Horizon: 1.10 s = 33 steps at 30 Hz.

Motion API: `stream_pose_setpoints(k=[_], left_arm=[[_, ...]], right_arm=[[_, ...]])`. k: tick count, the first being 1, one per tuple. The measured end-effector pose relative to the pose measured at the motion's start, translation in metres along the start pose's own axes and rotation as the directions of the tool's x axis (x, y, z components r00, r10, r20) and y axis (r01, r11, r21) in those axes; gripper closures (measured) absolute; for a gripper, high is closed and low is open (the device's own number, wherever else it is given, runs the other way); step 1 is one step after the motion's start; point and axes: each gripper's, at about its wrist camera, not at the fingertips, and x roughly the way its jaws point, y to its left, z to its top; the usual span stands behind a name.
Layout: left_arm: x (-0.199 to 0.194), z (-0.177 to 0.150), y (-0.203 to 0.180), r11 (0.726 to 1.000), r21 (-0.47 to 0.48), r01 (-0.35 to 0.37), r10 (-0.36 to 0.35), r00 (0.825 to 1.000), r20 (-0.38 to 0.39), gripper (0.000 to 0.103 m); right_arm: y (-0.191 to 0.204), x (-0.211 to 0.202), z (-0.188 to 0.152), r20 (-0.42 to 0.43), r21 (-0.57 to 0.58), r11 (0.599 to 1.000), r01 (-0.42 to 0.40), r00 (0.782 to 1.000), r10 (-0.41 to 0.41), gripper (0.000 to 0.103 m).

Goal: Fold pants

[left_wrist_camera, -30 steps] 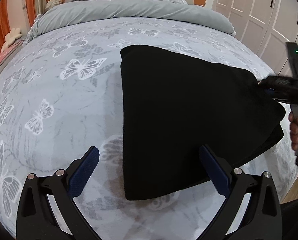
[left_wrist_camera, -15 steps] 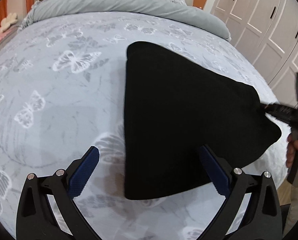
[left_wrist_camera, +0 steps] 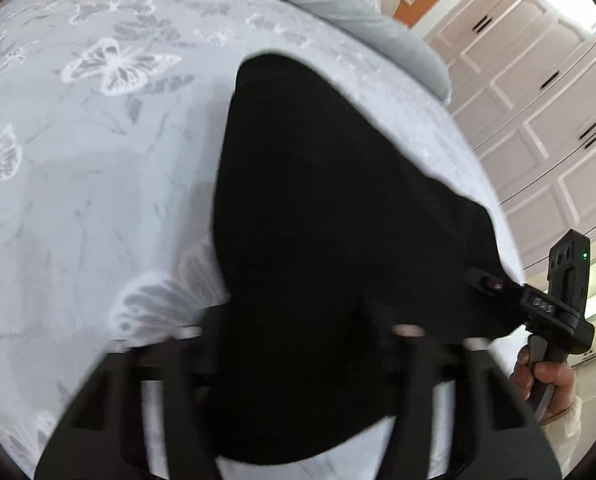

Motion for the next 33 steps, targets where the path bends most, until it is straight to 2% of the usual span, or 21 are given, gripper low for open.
stream_pose_setpoints(k=[2, 4, 6, 8, 9, 10, 11, 13, 14, 15, 16, 17, 19, 21, 23, 25, 27, 29, 31, 32, 33], left_arm=[[-0.027, 0.004, -0.008, 0.999, 0.054, 0.007, -0.009, 0.999, 0.053, 0.076], [-0.056, 0.005, -0.013, 0.996, 0.09, 0.019, -0.026, 0.996, 0.082, 0.077], [-0.082, -0.001, -0.008, 0.994, 0.108, -0.023, 0.01, 0.993, 0.116, 0.077], [-0.096, -0.005, 0.008, 0.993, 0.094, -0.072, 0.062, 0.992, 0.106, 0.071], [-0.096, -0.006, 0.017, 0.992, 0.076, -0.103, 0.097, 0.992, 0.082, 0.062], [-0.093, -0.006, 0.028, 0.99, 0.059, -0.129, 0.126, 0.991, 0.053, 0.061], [-0.09, -0.009, 0.041, 0.985, 0.034, -0.168, 0.167, 0.986, 0.031, 0.063], [-0.1, -0.012, 0.052, 0.972, 0.014, -0.235, 0.234, 0.969, 0.074, 0.061], [-0.11, -0.013, 0.051, 0.969, 0.031, -0.244, 0.239, 0.964, 0.113, 0.052], [-0.12, -0.013, 0.046, 0.969, 0.054, -0.242, 0.231, 0.96, 0.155, 0.044], [-0.129, -0.013, 0.041, 0.966, 0.072, -0.247, 0.229, 0.952, 0.202, 0.023], [-0.138, -0.013, 0.035, 0.959, 0.082, -0.27, 0.241, 0.935, 0.261, 0.011], [-0.146, -0.014, 0.021, 0.945, 0.1, -0.311, 0.261, 0.903, 0.343, 0.01], [-0.138, -0.013, 0.009, 0.931, 0.145, -0.334, 0.267, 0.898, 0.349, 0.009], [-0.122, -0.011, 0.004, 0.927, 0.155, -0.341, 0.28, 0.905, 0.32, 0.009], [-0.109, -0.013, 0.005, 0.923, 0.146, -0.357, 0.306, 0.908, 0.287, 0.009], [-0.1, -0.011, 0.002, 0.912, 0.137, -0.387, 0.341, 0.901, 0.269, 0.009], [-0.094, -0.01, 0.005, 0.905, 0.128, -0.407, 0.363, 0.892, 0.267, 0.009], [-0.091, -0.011, 0.007, 0.899, 0.117, -0.423, 0.381, 0.885, 0.268, 0.009], [-0.088, -0.01, 0.009, 0.89, 0.113, -0.442, 0.4, 0.876, 0.269, 0.009], [-0.085, -0.01, 0.011, 0.878, 0.111, -0.465, 0.424, 0.865, 0.269, 0.009]], right_arm=[[0.026, -0.023, 0.003, 0.063, -0.061, 0.997, -0.044, 0.997, 0.048, 0.067], [0.052, -0.046, 0.0, 0.1, -0.12, 0.987, -0.105, 0.988, 0.118, 0.067], [0.065, -0.054, -0.01, 0.089, -0.145, 0.979, -0.142, 0.984, 0.156, 0.066], [0.07, -0.038, -0.025, 0.004, -0.17, 0.98, -0.108, 0.994, 0.111, 0.059], [0.07, -0.017, -0.035, -0.068, -0.199, 0.98, -0.023, 0.998, 0.01, 0.052], [0.067, -0.005, -0.04, -0.101, -0.198, 0.979, 0.048, 0.992, -0.069, 0.044], [0.062, 0.005, -0.042, -0.122, -0.185, 0.973, 0.135, 0.98, -0.159, 0.041], [0.062, -0.006, -0.035, -0.051, -0.157, 0.977, 0.141, 0.987, -0.151, 0.038], [0.064, -0.017, -0.03, 0.013, -0.151, 0.976, 0.154, 0.988, -0.154, 0.037], [0.068, -0.032, -0.025, 0.105, -0.145, 0.975, 0.168, 0.983, -0.154, 0.027], [0.071, -0.038, -0.022, 0.148, -0.14, 0.977, 0.16, 0.979, -0.139, 0.015], [0.073, -0.04, -0.018, 0.181, -0.134, 0.981, 0.141, 0.977, -0.115, 0.015], [0.075, -0.023, -0.009, 0.141, -0.127, 0.985, 0.119, 0.985, -0.101, 0.016], [0.079, 0.005, 0.007, 0.076, -0.115, 0.987, 0.113, 0.992, -0.105, 0.016], [0.083, 0.039, 0.011, 0.015, -0.131, 0.984, 0.122, 0.993, -0.121, 0.034], [0.097, 0.051, 0.01, 0.008, -0.193, 0.975, 0.107, 0.994, -0.108, 0.084], [0.118, 0.037, 0.006, 0.046, -0.224, 0.973, 0.054, 0.998, -0.045, 0.084], [0.15, 0.004, 0.001, 0.14, -0.333, 0.943, 0.022, 0.99, 0.027, 0.084], [0.156, -0.011, 0.004, 0.171, -0.346, 0.938, -0.017, 0.982, 0.081, 0.083], [0.149, -0.007, 0.007, 0.17, -0.329, 0.944, -0.012, 0.983, 0.072, 0.081], [0.138, 0.005, 0.01, 0.14, -0.305, 0.952, 0.022, 0.99, 0.022, 0.071]])
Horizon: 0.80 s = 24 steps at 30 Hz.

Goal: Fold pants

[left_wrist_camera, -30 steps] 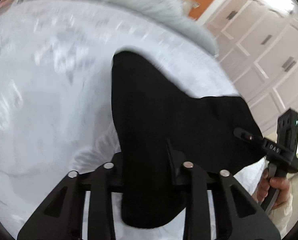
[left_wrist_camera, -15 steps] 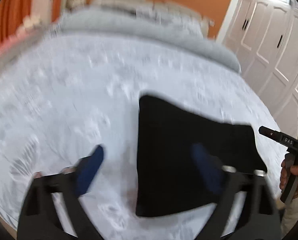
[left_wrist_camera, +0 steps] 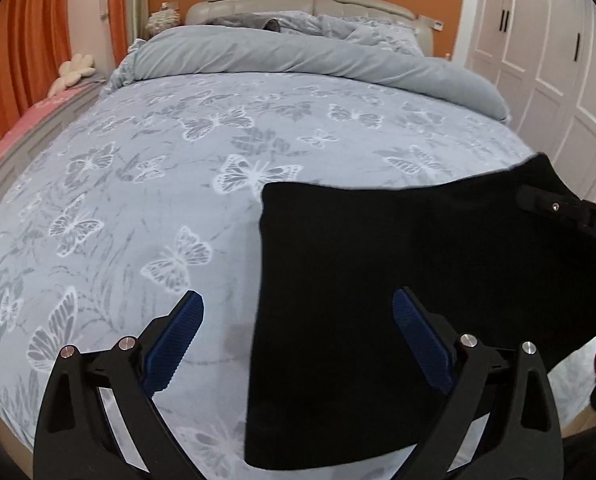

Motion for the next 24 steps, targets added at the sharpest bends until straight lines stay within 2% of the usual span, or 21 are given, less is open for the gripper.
stream_pose_setpoints(k=[1, 2, 3, 4, 5, 6, 8, 9, 12, 14, 16, 18, 22, 24], left_arm=[[0.004, -0.002, 0.0, 0.999, 0.009, -0.031, 0.031, 1.0, -0.003, 0.009], [0.01, -0.003, -0.001, 0.997, 0.025, -0.067, 0.068, 0.998, -0.012, 0.009], [0.015, -0.004, -0.001, 0.995, 0.039, -0.091, 0.092, 0.996, -0.023, 0.009], [0.019, -0.005, 0.0, 0.993, 0.051, -0.103, 0.105, 0.994, -0.036, 0.009], [0.022, -0.006, 0.002, 0.992, 0.055, -0.111, 0.113, 0.993, -0.045, 0.009], [0.022, -0.006, 0.004, 0.992, 0.05, -0.114, 0.117, 0.992, -0.048, 0.009], [0.019, -0.005, 0.009, 0.993, 0.031, -0.114, 0.116, 0.992, -0.048, 0.009], [0.019, -0.005, 0.012, 0.994, 0.022, -0.11, 0.111, 0.993, -0.051, 0.009], [0.016, -0.005, 0.019, 0.995, -0.002, -0.102, 0.102, 0.993, -0.06, 0.009], [0.016, -0.006, 0.024, 0.993, -0.012, -0.117, 0.116, 0.991, -0.066, 0.009], [0.015, -0.007, 0.028, 0.992, -0.022, -0.127, 0.125, 0.989, -0.072, 0.009], [0.015, -0.007, 0.036, 0.989, -0.039, -0.145, 0.141, 0.986, -0.089, 0.008], [0.017, -0.011, 0.058, 0.987, -0.099, -0.124, 0.109, 0.984, -0.142, 0.008], [0.015, -0.012, 0.067, 0.986, -0.114, -0.125, 0.108, 0.984, -0.141, 0.008]], right_arm=[[-0.019, 0.03, -0.006, -0.133, 0.02, 0.996, 0.084, 0.988, -0.081, 0.06], [-0.04, 0.055, -0.017, -0.252, 0.058, 0.987, 0.151, 0.959, -0.132, 0.059], [-0.049, 0.055, -0.021, -0.241, 0.11, 0.986, 0.127, 0.966, -0.097, 0.059], [-0.055, 0.043, -0.019, -0.208, 0.192, 0.977, 0.092, 0.977, -0.051, 0.058], [-0.054, 0.035, -0.015, -0.199, 0.207, 0.974, 0.095, 0.979, -0.053, 0.057], [-0.047, 0.014, -0.009, -0.129, 0.194, 0.973, 0.128, 0.986, -0.104, 0.054], [-0.028, -0.015, -0.005, 0.01, 0.113, 0.977, 0.183, 0.983, -0.185, 0.053], [-0.011, -0.031, -0.003, 0.095, 0.055, 0.983, 0.173, 0.979, -0.178, 0.053], [0.019, -0.043, 0.006, 0.186, 0.004, 0.996, 0.087, 0.979, -0.087, 0.054], [0.046, -0.028, 0.008, 0.137, -0.051, 0.999, -0.011, 0.99, 0.018, 0.059], [0.07, 0.012, 0.008, 0.018, -0.066, 0.993, -0.093, 0.995, 0.095, 0.08], [0.091, 0.046, 0.006, -0.055, -0.083, 0.99, -0.116, 0.992, 0.112, 0.088], [0.13, 0.083, 0.01, -0.073, -0.149, 0.98, -0.131, 0.99, 0.121, 0.089], [0.141, 0.111, 0.007, -0.139, -0.171, 0.976, -0.136, 0.984, 0.113, 0.087]])
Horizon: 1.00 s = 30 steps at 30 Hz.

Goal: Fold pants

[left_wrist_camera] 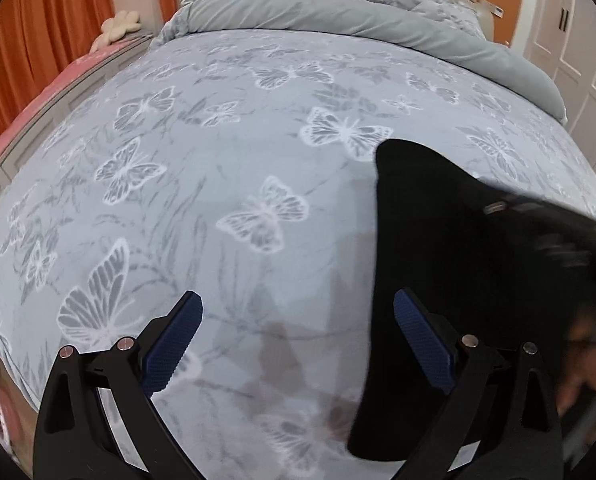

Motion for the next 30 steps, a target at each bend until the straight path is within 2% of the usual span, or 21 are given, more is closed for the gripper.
stream_pose_setpoints(k=[1, 3, 4, 5, 6, 7, 8, 9, 10, 11, 12, 13, 17, 20, 23, 24, 27, 29, 30], left_arm=[[0.0, 0.0, 0.003, 1.0, 0.001, -0.004, 0.004, 1.0, 0.016, 0.008], [-0.002, -0.001, 0.008, 0.999, 0.016, -0.027, 0.027, 0.999, 0.031, 0.008], [-0.003, -0.002, 0.01, 0.999, 0.021, -0.035, 0.035, 0.999, 0.035, 0.008], [-0.004, -0.003, 0.013, 0.999, 0.026, -0.042, 0.041, 0.998, 0.039, 0.008], [-0.005, -0.003, 0.015, 0.999, 0.026, -0.04, 0.039, 0.999, 0.037, 0.008], [-0.005, -0.003, 0.017, 0.999, 0.025, -0.035, 0.034, 0.999, 0.035, 0.008], [-0.005, -0.004, 0.019, 0.999, 0.023, -0.027, 0.026, 0.999, 0.03, 0.008], [-0.006, -0.004, 0.02, 0.999, 0.023, -0.023, 0.023, 0.999, 0.029, 0.008], [-0.006, -0.004, 0.019, 0.999, 0.026, -0.025, 0.024, 0.999, 0.031, 0.008], [-0.005, -0.004, 0.018, 0.999, 0.03, -0.029, 0.028, 0.999, 0.032, 0.008], [-0.005, -0.004, 0.016, 0.999, 0.036, -0.031, 0.03, 0.999, 0.031, 0.008], [-0.004, -0.004, 0.015, 0.999, 0.039, -0.031, 0.03, 0.999, 0.029, 0.008], [-0.002, -0.005, 0.004, 0.998, 0.059, -0.028, 0.027, 0.999, 0.027, 0.008], [-0.003, -0.005, -0.005, 0.997, 0.079, -0.024, 0.022, 0.999, 0.032, 0.008], [-0.003, -0.006, -0.015, 0.995, 0.097, -0.013, 0.01, 0.999, 0.033, 0.008], [-0.003, -0.006, -0.019, 0.995, 0.103, -0.008, 0.005, 0.999, 0.032, 0.008], [-0.002, -0.008, -0.029, 0.993, 0.116, 0.003, -0.006, 1.0, 0.028, 0.008], [-0.003, -0.008, -0.039, 0.992, 0.127, 0.006, -0.01, 0.999, 0.033, 0.008], [-0.003, -0.008, -0.041, 0.991, 0.13, 0.007, -0.012, 0.999, 0.036, 0.007]], right_arm=[[0.004, 0.029, -0.004, -0.074, -0.004, 1.0, 0.013, 0.997, -0.013, 0.087], [0.017, 0.03, -0.011, -0.036, -0.051, 0.997, 0.053, 0.998, -0.055, 0.085], [0.027, 0.028, -0.007, -0.044, -0.088, 0.992, 0.087, 0.995, -0.091, 0.085], [0.03, 0.02, -0.003, -0.024, -0.089, 0.993, 0.072, 0.997, -0.075, 0.087], [0.029, 0.01, 0.002, 0.01, -0.068, 0.997, 0.034, 0.999, -0.034, 0.093], [0.025, 0.002, 0.006, 0.04, -0.034, 0.999, 0.004, 0.999, -0.002, 0.093], [0.02, 0.001, 0.007, 0.055, -0.015, 1.0, 0.015, 0.998, -0.014, 0.093], [0.018, 0.007, 0.006, 0.039, -0.018, 0.999, 0.032, 0.999, -0.031, 0.093], [0.014, 0.029, 0.001, -0.03, -0.032, 0.999, 0.032, 0.999, -0.033, 0.092], [0.014, 0.038, -0.002, -0.036, -0.033, 0.999, 0.017, 0.999, -0.019, 0.092], [0.016, 0.034, -0.002, -0.01, -0.035, 0.999, 0.018, 1.0, -0.019, 0.092], [0.017, 0.031, 0.001, -0.022, -0.042, 0.999, 0.013, 1.0, -0.014, 0.088], [0.01, -0.006, 0.01, 0.031, -0.012, 1.0, -0.004, 0.999, 0.005, 0.089], [-0.015, -0.043, 0.009, 0.058, 0.03, 0.999, 0.042, 0.997, -0.044, 0.089], [-0.053, -0.072, -0.007, 0.051, 0.087, 0.99, 0.11, 0.992, -0.115, 0.089], [-0.071, -0.081, -0.015, 0.036, 0.12, 0.983, 0.137, 0.989, -0.142, 0.085], [-0.112, -0.104, -0.034, 0.02, 0.192, 0.955, 0.227, 0.972, -0.235, 0.057], [-0.131, -0.114, -0.044, 0.007, 0.225, 0.939, 0.26, 0.963, -0.268, 0.05], [-0.141, -0.119, -0.049, 0.001, 0.239, 0.935, 0.263, 0.962, -0.271, 0.049]])
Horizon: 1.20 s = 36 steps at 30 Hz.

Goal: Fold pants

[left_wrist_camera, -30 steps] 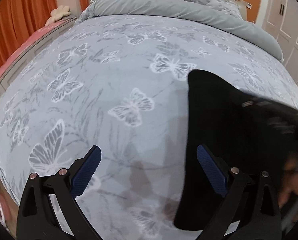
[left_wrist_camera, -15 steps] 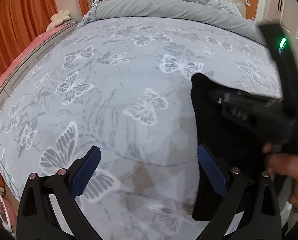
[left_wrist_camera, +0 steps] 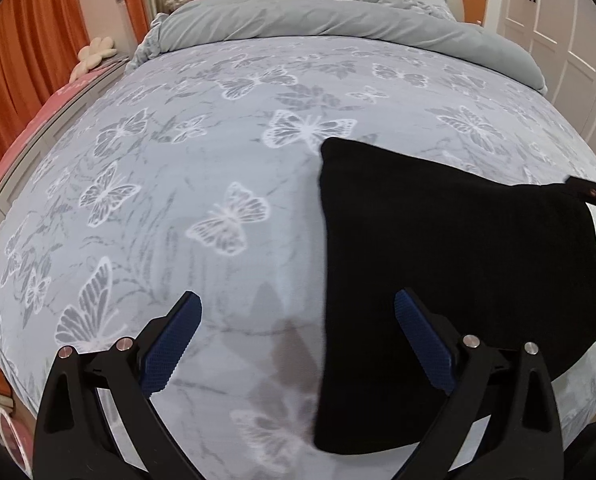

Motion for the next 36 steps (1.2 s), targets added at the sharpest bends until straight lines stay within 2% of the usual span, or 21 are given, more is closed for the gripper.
stream_pose_setpoints(k=[3, 8, 11, 15, 16, 18, 21, 22, 23, 24, 25, 26, 27, 28, 29, 30, 32, 33, 34, 35, 36], left_arm=[[0.002, 0.001, -0.012, 1.0, 0.009, 0.004, -0.004, 1.0, 0.003, 0.007], [0.009, 0.003, -0.035, 0.999, 0.029, 0.02, -0.02, 1.0, -0.005, 0.007], [0.014, 0.004, -0.053, 0.998, 0.054, 0.031, -0.031, 0.999, -0.01, 0.007], [0.018, 0.003, -0.072, 0.995, 0.099, 0.019, -0.019, 1.0, 0.001, 0.006], [0.019, 0.003, -0.075, 0.994, 0.108, 0.008, -0.009, 1.0, 0.01, 0.006], [0.017, 0.001, -0.077, 0.991, 0.135, -0.012, 0.008, 0.999, 0.034, 0.006], [0.016, 0.002, -0.074, 0.989, 0.148, -0.018, 0.012, 0.999, 0.042, 0.005], [0.016, 0.003, -0.073, 0.989, 0.144, -0.013, 0.007, 0.999, 0.04, 0.005], [0.018, 0.005, -0.071, 0.991, 0.135, -0.008, 0.004, 0.999, 0.032, 0.005], [0.02, 0.006, -0.07, 0.992, 0.126, 0.001, -0.004, 1.0, 0.024, 0.005], [0.022, 0.006, -0.069, 0.993, 0.119, 0.012, -0.014, 1.0, 0.016, 0.005], [0.023, 0.007, -0.069, 0.993, 0.111, 0.025, -0.026, 1.0, 0.004, 0.005], [0.024, 0.008, -0.068, 0.994, 0.107, 0.036, -0.036, 0.999, -0.002, 0.005], [0.024, 0.008, -0.068, 0.994, 0.105, 0.035, -0.035, 0.999, -0.004, 0.005], [0.023, 0.008, -0.067, 0.994, 0.102, 0.027, -0.027, 1.0, -0.001, 0.005], [0.022, 0.008, -0.066, 0.995, 0.101, 0.026, -0.026, 1.0, 0.0, 0.005], [0.021, 0.008, -0.064, 0.995, 0.093, 0.024, -0.024, 1.0, -0.003, 0.005], [0.022, 0.007, -0.064, 0.996, 0.09, 0.026, -0.026, 1.0, -0.004, 0.005], [0.022, 0.007, -0.063, 0.996, 0.09, 0.026, -0.026, 1.0, -0.005, 0.005], [0.023, 0.006, -0.064, 0.996, 0.091, 0.024, -0.024, 1.0, -0.005, 0.005], [0.024, 0.006, -0.064, 0.996, 0.092, 0.024, -0.023, 1.0, -0.004, 0.005]], right_arm=[[-0.033, -0.005, -0.009, -0.019, 0.06, 0.998, -0.013, 1.0, 0.015, 0.044], [-0.062, -0.005, -0.017, -0.04, 0.114, 0.993, -0.02, 0.999, 0.025, 0.044], [-0.069, 0.003, -0.016, -0.044, 0.145, 0.986, -0.078, 0.995, 0.085, 0.044], [-0.055, 0.035, -0.011, -0.075, 0.137, 0.976, -0.172, 0.98, 0.183, 0.044], [-0.047, 0.043, -0.01, -0.078, 0.112, 0.978, -0.175, 0.98, 0.185, 0.064], [-0.03, 0.042, -0.005, -0.064, 0.064, 0.981, -0.183, 0.98, 0.187, 0.084], [0.001, -0.007, 0.005, 0.086, -0.07, 0.987, -0.147, 0.984, 0.153, 0.088], [0.008, -0.021, 0.005, 0.145, -0.123, 0.99, -0.07, 0.986, 0.088, 0.088], [0.008, -0.019, 0.004, 0.159, -0.14, 0.99, 0.021, 0.987, 0.002, 0.089], [0.0, 0.0, 0.001, 0.1, -0.139, 0.985, 0.1, 0.991, -0.087, 0.087], [-0.011, 0.019, -0.001, 0.012, -0.118, 0.987, 0.11, 0.994, -0.109, 0.085], [-0.029, 0.042, -0.006, -0.095, -0.04, 0.994, 0.098, 0.99, -0.101, 0.083], [-0.041, 0.04, -0.008, -0.086, 0.058, 0.997, 0.047, 0.995, -0.042, 0.083], [-0.041, 0.029, -0.005, -0.05, 0.084, 0.996, 0.038, 0.998, -0.034, 0.083], [-0.037, 0.013, -0.002, 0.007, 0.071, 0.996, 0.048, 0.999, -0.048, 0.083], [-0.026, -0.014, 0.0, 0.115, 0.025, 0.998, 0.05, 0.992, -0.053, 0.082], [-0.012, -0.034, 0.0, 0.182, -0.021, 1.0, -0.001, 0.983, 0.005, 0.082], [-0.007, -0.032, -0.001, 0.165, -0.034, 0.998, -0.046, 0.985, 0.051, 0.082], [-0.003, -0.018, -0.004, 0.102, -0.036, 0.997, -0.074, 0.992, 0.077, 0.082], [-0.003, 0.014, -0.008, -0.036, -0.039, 0.998, -0.045, 0.998, 0.043, 0.083], [-0.008, 0.032, -0.013, -0.113, -0.042, 0.999, -0.009, 0.994, 0.004, 0.086]])
